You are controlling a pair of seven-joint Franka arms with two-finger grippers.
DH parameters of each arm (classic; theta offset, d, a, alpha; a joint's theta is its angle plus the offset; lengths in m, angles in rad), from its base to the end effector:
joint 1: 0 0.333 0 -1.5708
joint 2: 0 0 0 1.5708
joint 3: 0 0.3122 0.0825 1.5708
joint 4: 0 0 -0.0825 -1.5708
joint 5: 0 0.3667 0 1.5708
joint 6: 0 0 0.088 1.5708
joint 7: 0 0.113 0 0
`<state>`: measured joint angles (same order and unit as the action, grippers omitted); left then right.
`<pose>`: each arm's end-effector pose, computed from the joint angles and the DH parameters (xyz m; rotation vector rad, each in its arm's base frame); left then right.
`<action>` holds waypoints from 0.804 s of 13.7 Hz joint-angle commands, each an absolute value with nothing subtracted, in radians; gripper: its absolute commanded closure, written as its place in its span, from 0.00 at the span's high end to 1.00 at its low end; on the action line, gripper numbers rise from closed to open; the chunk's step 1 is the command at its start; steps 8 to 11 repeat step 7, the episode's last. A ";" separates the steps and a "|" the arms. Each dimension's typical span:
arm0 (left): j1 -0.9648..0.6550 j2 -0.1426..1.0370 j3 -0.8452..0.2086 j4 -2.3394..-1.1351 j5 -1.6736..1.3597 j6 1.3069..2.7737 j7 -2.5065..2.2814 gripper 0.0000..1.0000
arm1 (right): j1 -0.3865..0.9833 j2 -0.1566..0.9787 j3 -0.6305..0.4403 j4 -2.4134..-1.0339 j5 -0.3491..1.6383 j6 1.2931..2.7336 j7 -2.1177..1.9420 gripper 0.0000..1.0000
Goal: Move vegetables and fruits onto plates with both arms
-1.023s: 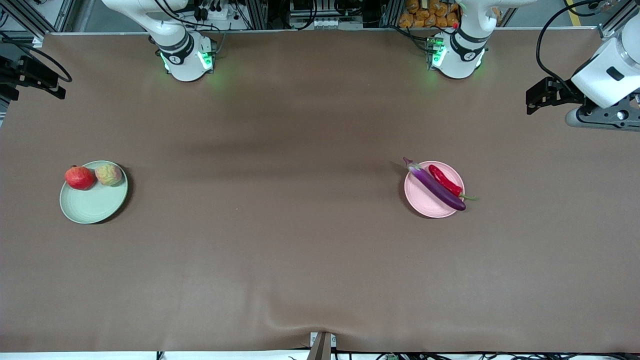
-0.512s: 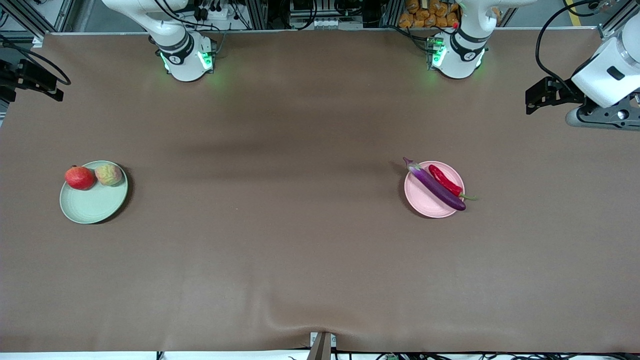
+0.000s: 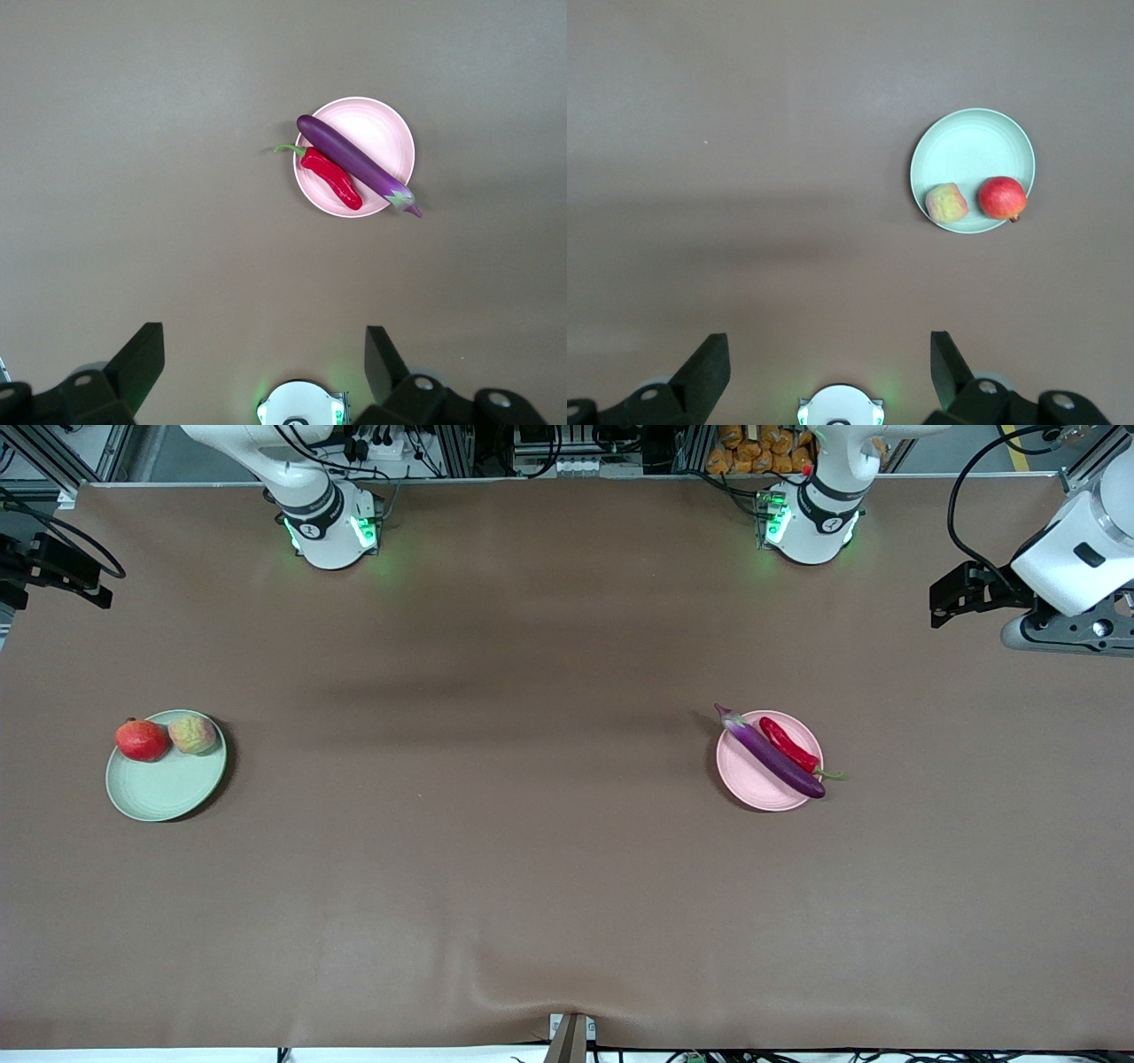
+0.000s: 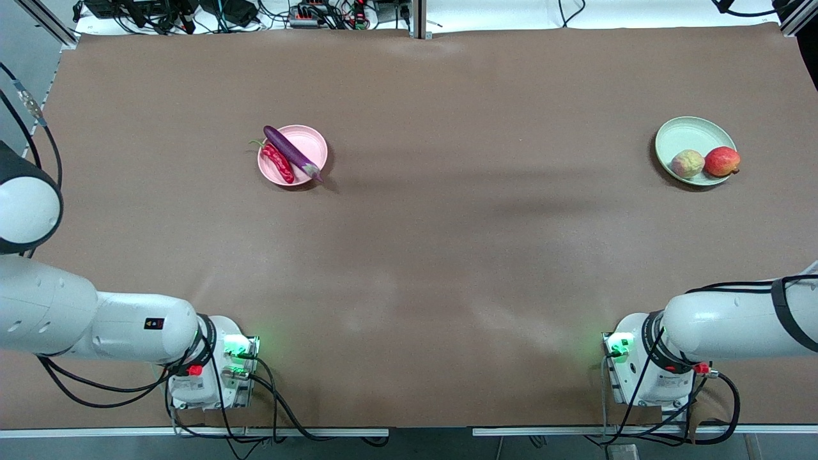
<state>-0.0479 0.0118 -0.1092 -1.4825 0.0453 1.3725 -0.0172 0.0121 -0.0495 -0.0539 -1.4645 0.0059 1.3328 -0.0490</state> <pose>0.5137 -0.0751 0.6318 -3.0754 0.2060 0.1813 0.4944 -0.0208 0.6674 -3.1268 -0.0133 0.1280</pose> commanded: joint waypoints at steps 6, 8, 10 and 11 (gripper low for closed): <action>-0.043 0.014 -0.114 -1.470 0.034 1.359 -0.028 1.00 | -0.011 -0.043 -0.037 -1.450 0.040 1.339 -0.057 1.00; -0.043 0.015 -0.114 -1.471 0.035 1.359 -0.028 1.00 | -0.012 -0.043 -0.037 -1.451 0.040 1.338 -0.057 1.00; -0.043 0.015 -0.114 -1.471 0.035 1.359 -0.028 1.00 | -0.012 -0.043 -0.037 -1.451 0.040 1.338 -0.057 1.00; -0.043 0.015 -0.114 -1.471 0.035 1.359 -0.028 1.00 | -0.012 -0.043 -0.037 -1.451 0.040 1.338 -0.057 1.00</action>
